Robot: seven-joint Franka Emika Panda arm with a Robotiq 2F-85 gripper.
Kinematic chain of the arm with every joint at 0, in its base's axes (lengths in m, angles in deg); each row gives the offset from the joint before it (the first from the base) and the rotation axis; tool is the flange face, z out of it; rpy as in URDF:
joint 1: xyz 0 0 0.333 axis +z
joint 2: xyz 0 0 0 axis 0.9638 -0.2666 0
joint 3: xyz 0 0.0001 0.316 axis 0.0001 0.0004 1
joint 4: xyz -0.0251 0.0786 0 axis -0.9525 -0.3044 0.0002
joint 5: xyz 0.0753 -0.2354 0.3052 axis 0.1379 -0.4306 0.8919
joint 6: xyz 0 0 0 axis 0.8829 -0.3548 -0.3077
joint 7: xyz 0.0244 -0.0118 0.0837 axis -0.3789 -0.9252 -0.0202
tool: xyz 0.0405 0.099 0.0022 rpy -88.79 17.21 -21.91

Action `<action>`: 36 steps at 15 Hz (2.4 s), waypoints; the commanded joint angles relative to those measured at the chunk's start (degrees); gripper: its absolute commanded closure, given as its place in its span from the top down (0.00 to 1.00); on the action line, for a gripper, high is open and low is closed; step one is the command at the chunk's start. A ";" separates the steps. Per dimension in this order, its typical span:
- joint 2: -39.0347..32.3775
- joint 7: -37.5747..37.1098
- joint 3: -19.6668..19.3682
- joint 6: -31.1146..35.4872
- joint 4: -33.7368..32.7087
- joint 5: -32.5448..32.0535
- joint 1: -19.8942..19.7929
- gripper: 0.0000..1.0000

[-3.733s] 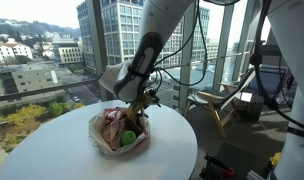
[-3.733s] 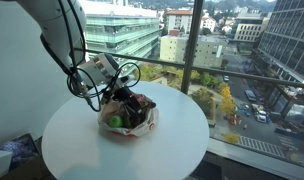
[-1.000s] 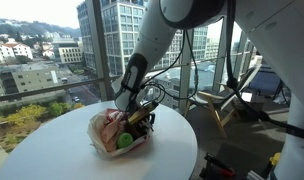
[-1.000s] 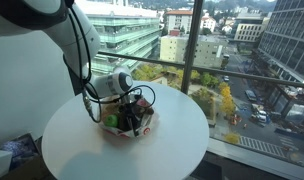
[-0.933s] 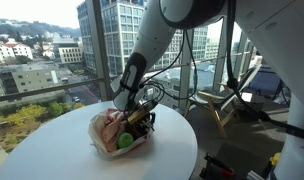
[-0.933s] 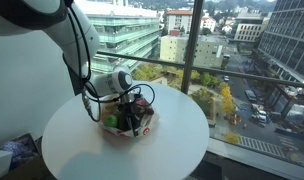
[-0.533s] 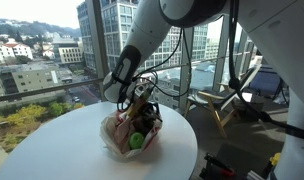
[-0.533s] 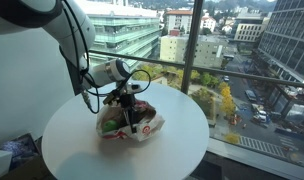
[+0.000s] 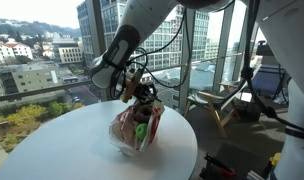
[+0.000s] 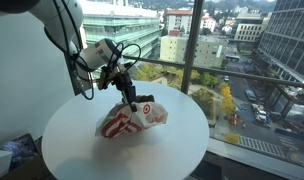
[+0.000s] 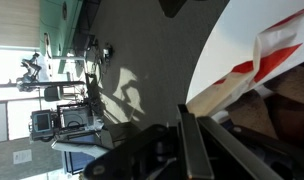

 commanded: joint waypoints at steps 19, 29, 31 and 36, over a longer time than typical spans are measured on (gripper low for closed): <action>-2.45 -3.21 10.20 -0.18 1.52 1.24 -1.31 0.99; 1.23 -2.48 15.36 22.75 13.40 9.02 1.80 1.00; 1.49 0.59 15.93 24.78 13.40 9.42 0.92 1.00; 3.00 15.45 15.80 39.69 19.27 10.54 -3.54 1.00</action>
